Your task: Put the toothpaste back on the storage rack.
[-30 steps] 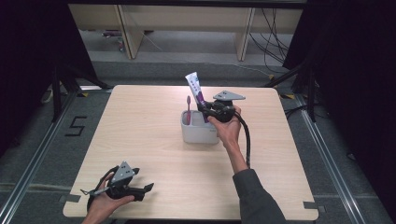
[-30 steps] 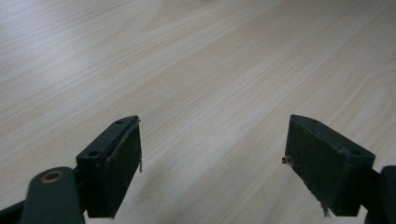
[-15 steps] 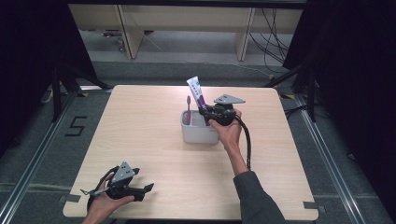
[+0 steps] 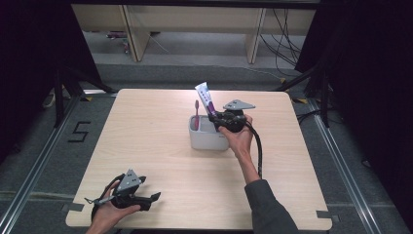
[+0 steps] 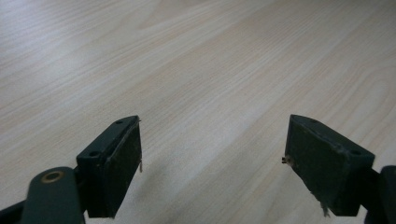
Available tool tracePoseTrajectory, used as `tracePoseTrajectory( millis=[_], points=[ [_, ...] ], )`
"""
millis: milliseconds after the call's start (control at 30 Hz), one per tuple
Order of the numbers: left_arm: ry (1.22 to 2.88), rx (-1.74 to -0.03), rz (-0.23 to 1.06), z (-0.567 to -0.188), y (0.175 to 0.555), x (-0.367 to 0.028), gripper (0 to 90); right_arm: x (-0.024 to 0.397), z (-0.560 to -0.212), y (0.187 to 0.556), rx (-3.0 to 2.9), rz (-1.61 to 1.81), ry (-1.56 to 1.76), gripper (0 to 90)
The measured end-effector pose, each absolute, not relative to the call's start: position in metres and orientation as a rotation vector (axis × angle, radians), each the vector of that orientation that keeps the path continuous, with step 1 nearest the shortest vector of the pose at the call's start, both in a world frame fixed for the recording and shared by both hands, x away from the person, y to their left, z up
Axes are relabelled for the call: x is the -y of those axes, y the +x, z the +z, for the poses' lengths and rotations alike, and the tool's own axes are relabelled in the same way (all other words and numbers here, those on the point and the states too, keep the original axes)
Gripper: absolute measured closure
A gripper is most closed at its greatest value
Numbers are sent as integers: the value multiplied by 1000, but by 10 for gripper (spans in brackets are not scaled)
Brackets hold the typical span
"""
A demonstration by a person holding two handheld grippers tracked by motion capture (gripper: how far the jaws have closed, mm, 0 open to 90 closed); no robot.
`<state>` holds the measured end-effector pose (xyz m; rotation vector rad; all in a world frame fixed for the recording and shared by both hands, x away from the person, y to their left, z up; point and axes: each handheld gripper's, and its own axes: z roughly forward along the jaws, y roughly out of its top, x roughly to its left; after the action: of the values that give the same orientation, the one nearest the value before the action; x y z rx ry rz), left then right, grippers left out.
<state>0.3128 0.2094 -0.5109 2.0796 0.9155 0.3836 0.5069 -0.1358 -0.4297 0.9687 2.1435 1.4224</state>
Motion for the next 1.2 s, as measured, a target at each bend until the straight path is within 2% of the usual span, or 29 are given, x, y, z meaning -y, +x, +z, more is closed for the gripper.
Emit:
tracePoseTrajectory(
  millis=[733, 900, 1200],
  points=[
    [2072, -916, 385, -512, 313, -209, 184, 137, -434, 504, -2211, 1333, 1004, 701],
    [2086, -909, 377, -513, 312, -208, 184, 141, -428, 498, -2185, 1382, 991, 607],
    [2071, -918, 373, -513, 312, -207, 184, 159, -425, 488, -2162, 1411, 1008, 505]
  ],
)
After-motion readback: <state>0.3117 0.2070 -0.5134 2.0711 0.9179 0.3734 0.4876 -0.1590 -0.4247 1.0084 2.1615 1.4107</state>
